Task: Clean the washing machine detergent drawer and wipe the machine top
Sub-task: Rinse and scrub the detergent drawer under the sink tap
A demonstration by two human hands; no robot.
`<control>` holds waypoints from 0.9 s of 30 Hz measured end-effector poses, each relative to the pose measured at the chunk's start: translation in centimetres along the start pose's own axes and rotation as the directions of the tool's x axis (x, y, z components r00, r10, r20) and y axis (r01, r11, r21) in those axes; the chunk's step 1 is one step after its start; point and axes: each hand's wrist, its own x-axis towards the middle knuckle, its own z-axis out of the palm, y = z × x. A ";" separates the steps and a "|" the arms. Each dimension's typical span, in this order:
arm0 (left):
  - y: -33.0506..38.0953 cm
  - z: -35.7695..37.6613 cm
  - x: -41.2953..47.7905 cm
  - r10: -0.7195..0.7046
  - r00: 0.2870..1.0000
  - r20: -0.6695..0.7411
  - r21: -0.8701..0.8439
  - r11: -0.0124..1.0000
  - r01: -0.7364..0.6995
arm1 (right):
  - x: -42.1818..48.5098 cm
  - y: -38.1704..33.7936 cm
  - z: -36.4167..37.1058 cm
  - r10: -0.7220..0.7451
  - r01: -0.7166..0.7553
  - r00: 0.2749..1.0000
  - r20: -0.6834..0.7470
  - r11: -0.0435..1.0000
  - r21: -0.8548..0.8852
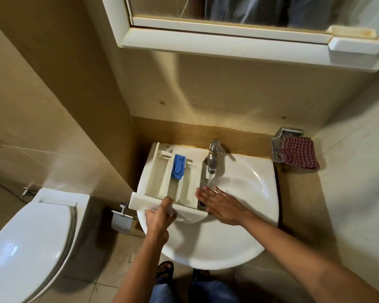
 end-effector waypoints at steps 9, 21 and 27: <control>1.3 -2.9 -1.4 -0.039 0.998 -0.049 0.149 0.988 0.046 | -1.1 -0.5 1.2 0.123 -0.107 0.981 -0.147 0.988 0.115; 4.0 -2.4 -3.5 0.095 0.989 -0.115 0.338 0.940 -0.051 | -0.3 -2.9 1.5 0.021 0.005 0.980 -0.198 0.991 0.133; 5.7 -1.8 -3.9 0.191 0.978 -0.080 0.513 0.849 -0.124 | -0.1 -5.4 2.5 -0.118 0.160 0.973 -0.199 0.965 0.210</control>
